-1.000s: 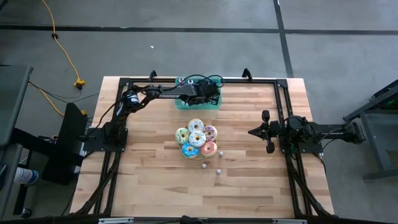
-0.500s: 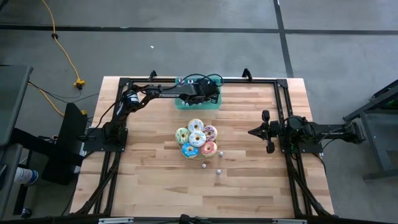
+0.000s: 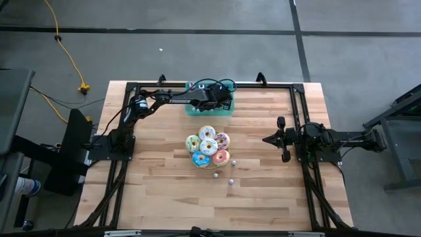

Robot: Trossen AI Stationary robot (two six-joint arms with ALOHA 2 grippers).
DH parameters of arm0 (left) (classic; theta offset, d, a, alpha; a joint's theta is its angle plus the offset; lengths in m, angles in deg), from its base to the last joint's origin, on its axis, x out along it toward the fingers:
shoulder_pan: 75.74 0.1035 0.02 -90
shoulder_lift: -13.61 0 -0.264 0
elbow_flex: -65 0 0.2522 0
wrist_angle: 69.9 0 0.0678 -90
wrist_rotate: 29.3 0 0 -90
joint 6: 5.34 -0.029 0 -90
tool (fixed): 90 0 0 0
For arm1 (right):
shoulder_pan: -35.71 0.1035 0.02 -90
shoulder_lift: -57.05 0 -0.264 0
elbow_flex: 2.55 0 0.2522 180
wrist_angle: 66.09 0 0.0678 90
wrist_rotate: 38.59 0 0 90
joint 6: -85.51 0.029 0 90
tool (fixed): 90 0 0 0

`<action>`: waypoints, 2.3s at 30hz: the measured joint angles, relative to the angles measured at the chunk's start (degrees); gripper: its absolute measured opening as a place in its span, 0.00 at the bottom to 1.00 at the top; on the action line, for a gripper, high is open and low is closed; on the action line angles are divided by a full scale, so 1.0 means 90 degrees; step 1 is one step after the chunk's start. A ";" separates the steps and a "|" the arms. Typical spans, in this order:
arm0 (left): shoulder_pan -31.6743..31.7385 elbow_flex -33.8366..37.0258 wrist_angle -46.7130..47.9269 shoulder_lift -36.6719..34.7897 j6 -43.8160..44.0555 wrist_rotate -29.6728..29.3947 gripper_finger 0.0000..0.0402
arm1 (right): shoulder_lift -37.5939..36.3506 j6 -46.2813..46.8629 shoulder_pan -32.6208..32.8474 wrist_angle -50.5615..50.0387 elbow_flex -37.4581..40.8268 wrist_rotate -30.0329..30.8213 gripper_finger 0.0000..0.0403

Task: Pick & Place food coloring
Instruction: Put the small green food coloring bottle into the green container, then put the bottom small red food coloring bottle into the green container

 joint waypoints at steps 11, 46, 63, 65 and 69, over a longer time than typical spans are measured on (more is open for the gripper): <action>0.0000 0.0000 -0.0012 0.0000 -0.0002 0.0048 0.12 | 0.0000 -0.0002 -0.0002 0.0000 -0.0002 0.0000 0.00; -0.0146 0.0007 -0.0143 -0.0660 -0.1185 0.0182 0.37 | 0.0000 0.0000 0.0000 0.0001 0.0000 0.0000 0.00; -0.1207 0.0000 0.0647 -0.2273 -0.4397 0.1661 0.37 | 0.0000 0.0000 -0.0001 0.0000 0.0000 0.0000 0.00; -0.1350 0.0000 0.0974 -0.2435 -0.4711 0.1988 0.37 | 0.0000 0.0000 -0.0001 0.0000 0.0000 0.0002 0.00; -0.1593 0.0000 0.1604 -0.2722 -0.5433 0.2910 0.37 | 0.0002 0.0000 -0.0001 0.0000 -0.0001 0.0002 0.00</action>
